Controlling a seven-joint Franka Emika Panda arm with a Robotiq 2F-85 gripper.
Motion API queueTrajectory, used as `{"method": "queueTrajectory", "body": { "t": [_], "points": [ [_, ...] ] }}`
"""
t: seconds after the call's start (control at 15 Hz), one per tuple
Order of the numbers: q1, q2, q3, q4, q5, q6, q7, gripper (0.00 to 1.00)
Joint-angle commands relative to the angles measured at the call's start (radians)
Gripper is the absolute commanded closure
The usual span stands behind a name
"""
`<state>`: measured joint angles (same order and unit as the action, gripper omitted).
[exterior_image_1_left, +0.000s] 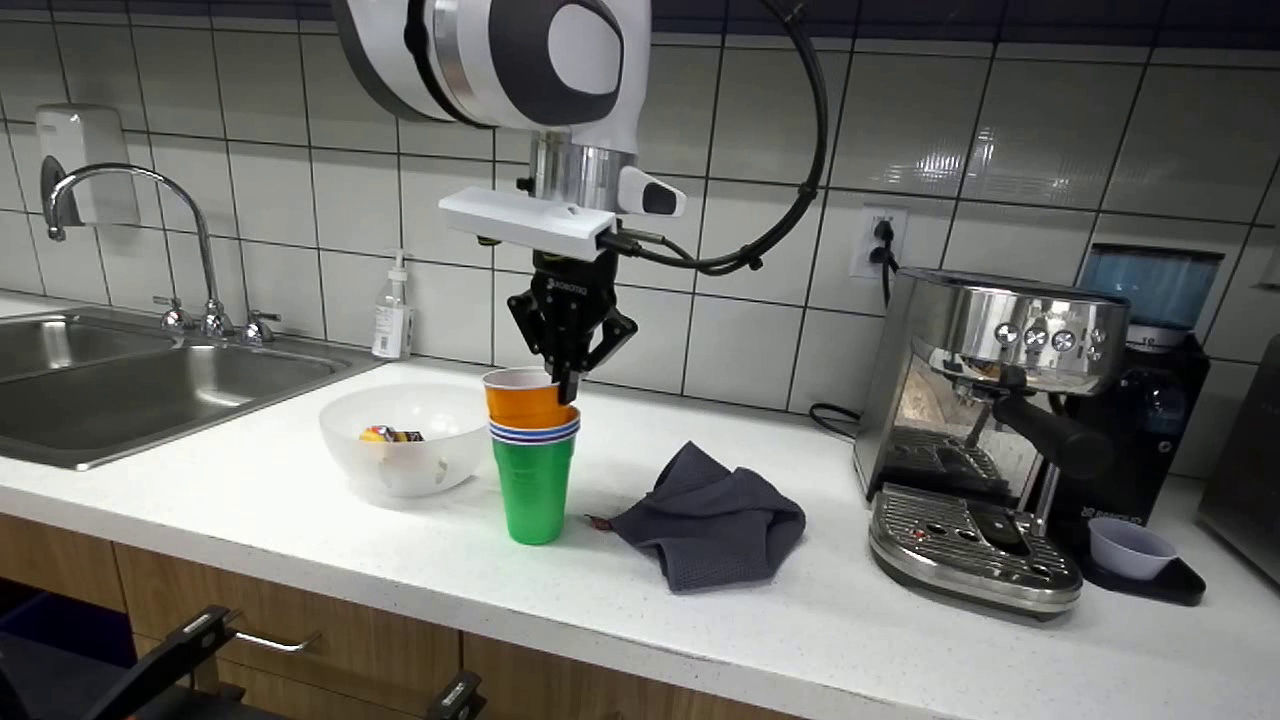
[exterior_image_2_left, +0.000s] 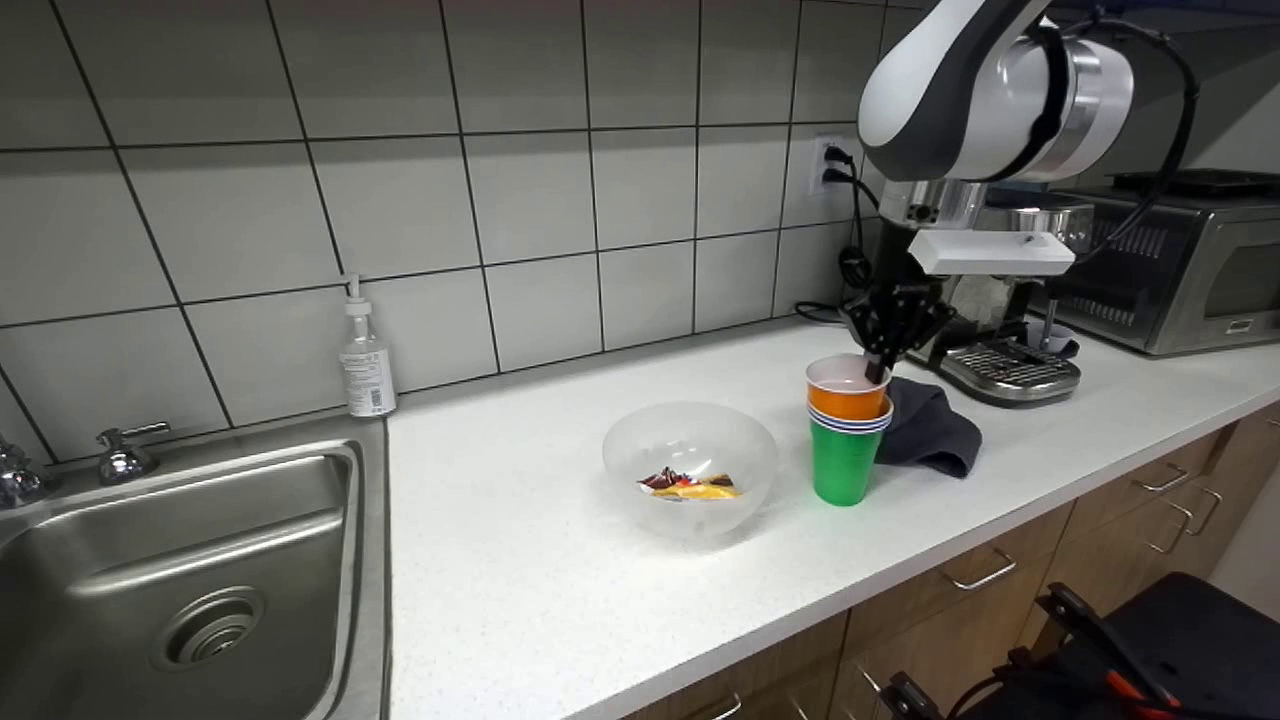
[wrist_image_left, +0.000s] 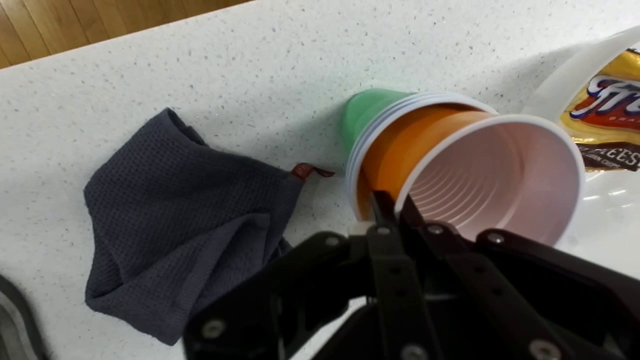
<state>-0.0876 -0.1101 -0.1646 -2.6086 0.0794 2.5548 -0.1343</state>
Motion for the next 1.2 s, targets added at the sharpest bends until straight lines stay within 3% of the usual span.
{"method": "queueTrajectory", "body": {
  "t": [0.0,0.93,1.0,1.07,1.13],
  "points": [
    [-0.001,0.003,0.011,-0.005,0.036,0.015,-0.010,0.99],
    [-0.005,0.006,0.011,-0.017,0.034,0.018,-0.001,0.99],
    [-0.005,0.005,0.011,-0.017,0.033,0.017,-0.001,0.96],
    [-0.006,0.004,0.011,-0.017,0.032,0.015,-0.001,0.70],
    [-0.005,0.003,0.011,-0.017,0.032,0.014,-0.002,0.69]
  ]
}}
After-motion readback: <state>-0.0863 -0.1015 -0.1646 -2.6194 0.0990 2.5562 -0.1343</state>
